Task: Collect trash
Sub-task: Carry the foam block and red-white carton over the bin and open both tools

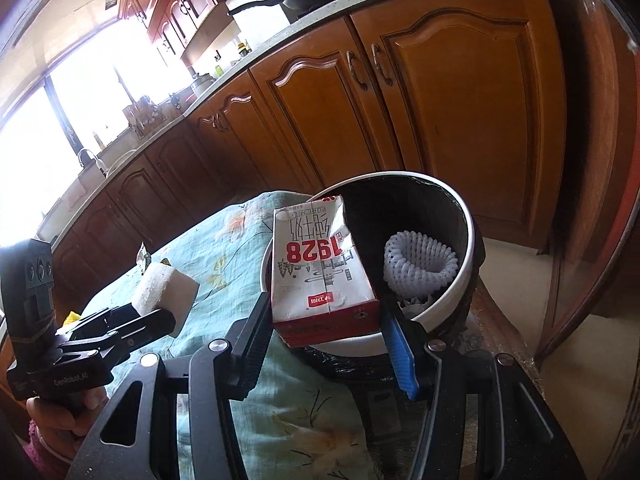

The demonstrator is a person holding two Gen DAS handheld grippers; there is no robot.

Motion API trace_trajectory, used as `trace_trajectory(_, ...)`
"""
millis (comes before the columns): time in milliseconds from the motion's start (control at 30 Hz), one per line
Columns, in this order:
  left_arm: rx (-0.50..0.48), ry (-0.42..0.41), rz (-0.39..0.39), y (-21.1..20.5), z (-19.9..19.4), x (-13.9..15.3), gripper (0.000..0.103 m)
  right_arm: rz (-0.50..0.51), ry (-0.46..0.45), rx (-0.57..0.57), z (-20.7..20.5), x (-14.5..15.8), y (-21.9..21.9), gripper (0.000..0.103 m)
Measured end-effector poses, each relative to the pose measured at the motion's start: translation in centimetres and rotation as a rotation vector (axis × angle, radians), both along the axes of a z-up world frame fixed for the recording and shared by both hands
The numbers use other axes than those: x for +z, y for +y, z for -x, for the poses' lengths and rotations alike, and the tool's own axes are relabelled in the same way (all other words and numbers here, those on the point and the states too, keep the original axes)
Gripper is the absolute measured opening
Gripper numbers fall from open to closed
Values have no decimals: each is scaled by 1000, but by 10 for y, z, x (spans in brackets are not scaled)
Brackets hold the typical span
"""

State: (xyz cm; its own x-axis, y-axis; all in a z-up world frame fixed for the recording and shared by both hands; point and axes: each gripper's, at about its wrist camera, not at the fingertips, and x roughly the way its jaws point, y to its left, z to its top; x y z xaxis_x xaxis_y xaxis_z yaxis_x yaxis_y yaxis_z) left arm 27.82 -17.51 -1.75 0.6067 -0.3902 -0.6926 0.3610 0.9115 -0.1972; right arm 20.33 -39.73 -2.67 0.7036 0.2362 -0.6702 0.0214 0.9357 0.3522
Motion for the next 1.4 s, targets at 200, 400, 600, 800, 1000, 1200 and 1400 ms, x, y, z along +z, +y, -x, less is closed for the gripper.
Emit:
trace_trajectory(200, -21, 2, -12, -17, -13, -3, 76, 1, 12, -17, -3, -4, -7, 54)
trace_trajectory(400, -34, 8, -30, -35, -28, -7, 76, 6, 23, -36, -10, -6, -19, 54)
trace_trajectory(600, -49, 19, -53, -53, -44, -11, 76, 20, 37, -45, -20, -7, -29, 54)
trace_trajectory(800, -62, 36, -69, -68, -63, -14, 76, 44, 51, -43, -32, -7, -32, 54)
trace_trajectory(1000, -77, 38, -103, -82, -79, -17, 77, 58, 73, -43, -43, -8, -39, 54)
trace_trajectory(1200, -82, 53, -126, -94, -92, -23, 77, 64, 90, -42, -51, -10, -43, 54)
trace_trajectory(1400, -91, 74, -123, -100, -97, -28, 81, 34, 105, -44, -57, -13, -50, 56)
